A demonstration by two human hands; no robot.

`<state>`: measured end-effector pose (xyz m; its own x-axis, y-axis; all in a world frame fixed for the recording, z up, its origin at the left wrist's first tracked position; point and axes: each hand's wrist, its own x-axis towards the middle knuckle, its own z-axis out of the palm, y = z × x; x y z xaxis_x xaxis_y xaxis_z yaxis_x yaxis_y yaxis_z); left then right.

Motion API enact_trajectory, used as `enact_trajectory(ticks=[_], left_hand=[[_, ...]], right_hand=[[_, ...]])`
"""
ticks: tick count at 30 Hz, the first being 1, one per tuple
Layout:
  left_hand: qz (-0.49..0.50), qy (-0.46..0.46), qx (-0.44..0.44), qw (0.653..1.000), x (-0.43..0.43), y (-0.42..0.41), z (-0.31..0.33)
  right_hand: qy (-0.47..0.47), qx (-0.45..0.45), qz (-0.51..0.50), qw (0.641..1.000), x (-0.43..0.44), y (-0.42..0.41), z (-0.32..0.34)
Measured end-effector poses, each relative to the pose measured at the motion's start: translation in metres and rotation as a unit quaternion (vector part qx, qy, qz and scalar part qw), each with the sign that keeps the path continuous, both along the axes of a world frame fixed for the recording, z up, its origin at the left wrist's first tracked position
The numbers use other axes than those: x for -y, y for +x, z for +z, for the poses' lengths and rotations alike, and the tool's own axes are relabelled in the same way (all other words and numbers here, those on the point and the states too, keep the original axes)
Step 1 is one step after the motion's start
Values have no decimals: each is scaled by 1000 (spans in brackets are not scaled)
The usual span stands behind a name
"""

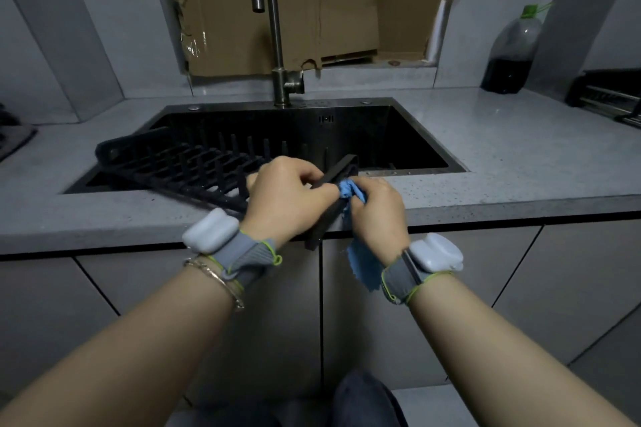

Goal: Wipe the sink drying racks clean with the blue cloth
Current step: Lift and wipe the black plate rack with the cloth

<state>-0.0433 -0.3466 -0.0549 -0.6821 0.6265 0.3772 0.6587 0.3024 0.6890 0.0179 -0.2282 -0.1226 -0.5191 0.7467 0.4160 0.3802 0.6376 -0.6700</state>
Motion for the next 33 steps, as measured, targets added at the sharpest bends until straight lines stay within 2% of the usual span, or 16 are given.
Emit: enact_trajectory(ticks=[2, 5, 9, 11, 13, 17, 19, 23, 26, 30, 33], left_hand=[[-4, -2, 20, 1000, 4, -11, -1], [-17, -10, 3, 1000, 11, -22, -7], [-40, -9, -67, 997, 23, -34, -27], [-52, -8, -96, 994, 28, -39, -39], [-61, -10, -100, 993, 30, -41, -40], [-88, -39, -81, 992, 34, -45, -35], [-87, -35, -76, 993, 35, -49, -37], [-85, -21, -68, 994, 36, -53, -41], [-98, -16, -58, 993, 39, -52, -44], [-108, -24, -49, 993, 41, -52, -44], [-88, -28, -56, 994, 39, -50, -45]], right_hand=[[9, 39, 2, 999, 2, -3, 6], [26, 60, 37, 997, 17, -5, 5], [76, 68, 213, 972, 59, 3, -7], [122, 120, 186, 967, 56, 5, -6], [174, 158, 100, 967, 38, -1, -2], [159, 160, -12, 974, 22, -13, 6], [167, 172, 24, 971, 35, -12, 3], [202, 190, 168, 946, 76, 0, -2], [233, 220, 127, 939, 59, -1, 2], [147, 181, 1, 972, 22, -11, 10], [144, 156, 45, 976, 46, -9, -2]])
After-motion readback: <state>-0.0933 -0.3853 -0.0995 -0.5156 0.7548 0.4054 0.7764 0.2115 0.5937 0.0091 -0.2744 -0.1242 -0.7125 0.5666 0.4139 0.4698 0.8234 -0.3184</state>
